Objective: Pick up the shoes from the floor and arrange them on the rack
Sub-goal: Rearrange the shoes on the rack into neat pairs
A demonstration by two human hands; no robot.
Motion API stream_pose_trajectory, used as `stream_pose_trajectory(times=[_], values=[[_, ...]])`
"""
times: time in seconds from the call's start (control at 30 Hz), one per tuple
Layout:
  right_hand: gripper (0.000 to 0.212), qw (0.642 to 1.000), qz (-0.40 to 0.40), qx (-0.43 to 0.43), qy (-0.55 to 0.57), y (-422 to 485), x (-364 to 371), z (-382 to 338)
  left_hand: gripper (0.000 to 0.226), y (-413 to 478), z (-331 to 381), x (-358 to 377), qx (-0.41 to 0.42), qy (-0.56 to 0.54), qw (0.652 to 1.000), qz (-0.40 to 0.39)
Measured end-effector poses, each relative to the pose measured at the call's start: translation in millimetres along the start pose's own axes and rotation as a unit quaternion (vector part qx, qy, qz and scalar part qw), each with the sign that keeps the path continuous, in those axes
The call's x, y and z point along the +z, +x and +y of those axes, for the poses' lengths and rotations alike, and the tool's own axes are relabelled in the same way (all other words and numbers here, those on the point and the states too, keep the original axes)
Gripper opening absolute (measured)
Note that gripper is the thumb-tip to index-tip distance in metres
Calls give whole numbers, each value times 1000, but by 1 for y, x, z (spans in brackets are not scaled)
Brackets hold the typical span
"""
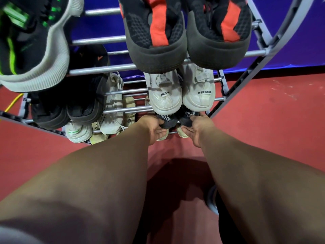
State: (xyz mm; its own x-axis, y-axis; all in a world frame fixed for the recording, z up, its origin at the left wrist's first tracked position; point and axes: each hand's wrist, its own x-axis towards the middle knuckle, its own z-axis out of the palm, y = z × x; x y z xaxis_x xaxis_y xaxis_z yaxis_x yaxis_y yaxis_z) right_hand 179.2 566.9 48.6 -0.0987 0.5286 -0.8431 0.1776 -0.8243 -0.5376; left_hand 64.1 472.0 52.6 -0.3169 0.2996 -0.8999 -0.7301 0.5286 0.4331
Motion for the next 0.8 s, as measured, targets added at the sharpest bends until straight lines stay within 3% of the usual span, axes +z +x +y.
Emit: stream_pose_trajectory(times=[0.17,0.5,0.8], values=[[42,1000,-2,-2,2,1,2,0,30,2,-1,-3,12,17,1000,5],[45,1000,-4,0,-6,-2,3,-1,8,-2,-1,-3,18,23,1000,9],[41,1000,2,-8,-14,-8,2,0,12,0,-1,0,8,24,1000,16]])
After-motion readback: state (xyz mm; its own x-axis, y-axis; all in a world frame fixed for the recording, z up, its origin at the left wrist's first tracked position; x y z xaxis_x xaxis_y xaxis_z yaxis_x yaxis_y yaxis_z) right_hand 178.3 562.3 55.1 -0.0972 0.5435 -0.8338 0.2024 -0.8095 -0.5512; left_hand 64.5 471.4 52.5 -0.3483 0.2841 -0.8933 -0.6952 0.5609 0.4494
